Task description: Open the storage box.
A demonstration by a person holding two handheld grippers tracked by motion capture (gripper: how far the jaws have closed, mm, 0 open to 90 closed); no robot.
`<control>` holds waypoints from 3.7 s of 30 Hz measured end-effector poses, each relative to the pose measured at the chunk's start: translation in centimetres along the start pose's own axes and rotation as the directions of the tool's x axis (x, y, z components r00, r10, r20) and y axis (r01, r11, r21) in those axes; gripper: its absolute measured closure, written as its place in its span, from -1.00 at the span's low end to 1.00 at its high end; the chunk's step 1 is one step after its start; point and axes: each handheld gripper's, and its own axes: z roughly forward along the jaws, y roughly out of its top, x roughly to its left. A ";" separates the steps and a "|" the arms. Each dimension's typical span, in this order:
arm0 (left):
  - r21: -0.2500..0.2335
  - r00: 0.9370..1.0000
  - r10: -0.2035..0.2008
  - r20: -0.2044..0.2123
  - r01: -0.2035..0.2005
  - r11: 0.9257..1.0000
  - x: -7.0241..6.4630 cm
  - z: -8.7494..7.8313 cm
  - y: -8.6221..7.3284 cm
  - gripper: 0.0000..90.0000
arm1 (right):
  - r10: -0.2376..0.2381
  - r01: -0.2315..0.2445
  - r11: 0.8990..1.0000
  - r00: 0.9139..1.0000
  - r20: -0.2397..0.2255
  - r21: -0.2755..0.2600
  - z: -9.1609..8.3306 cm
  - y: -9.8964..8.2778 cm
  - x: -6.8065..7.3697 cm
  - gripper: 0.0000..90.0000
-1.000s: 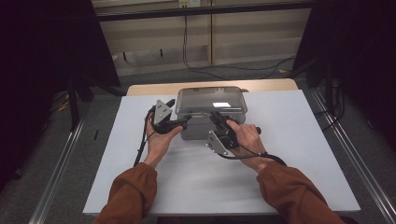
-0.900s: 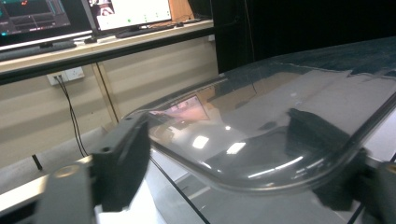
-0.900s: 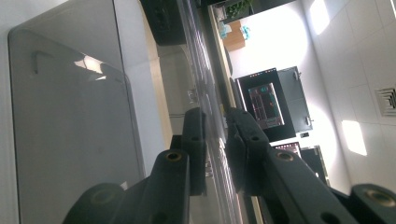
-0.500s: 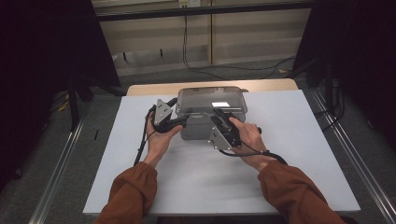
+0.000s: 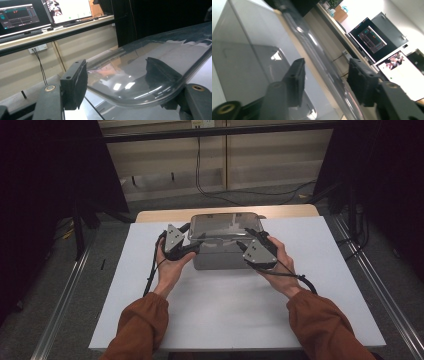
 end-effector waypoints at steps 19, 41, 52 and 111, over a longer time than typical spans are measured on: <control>-0.008 1.000 -0.017 0.023 0.017 1.000 0.3 0.3 0.4 -0.25 | 0.337 -0.341 0.939 0.938 -0.087 -0.043 0.7 -2.7 -3.1 -0.16; -0.035 0.998 -0.059 -0.002 0.059 0.998 1.2 0.8 1.4 -0.28 | 0.444 -0.455 0.883 0.890 -0.108 -0.119 1.6 -3.2 -4.5 0.01; -0.047 1.000 -0.022 -0.001 0.022 0.999 1.8 1.0 2.2 -0.16 | 0.453 -0.465 0.878 0.884 -0.117 -0.114 2.1 -2.9 -5.9 0.06; -0.059 1.000 -0.021 0.000 0.021 0.998 5.0 4.0 4.2 0.28 | 0.535 -0.540 0.839 0.841 -0.081 -0.070 7.1 -5.0 -9.1 0.05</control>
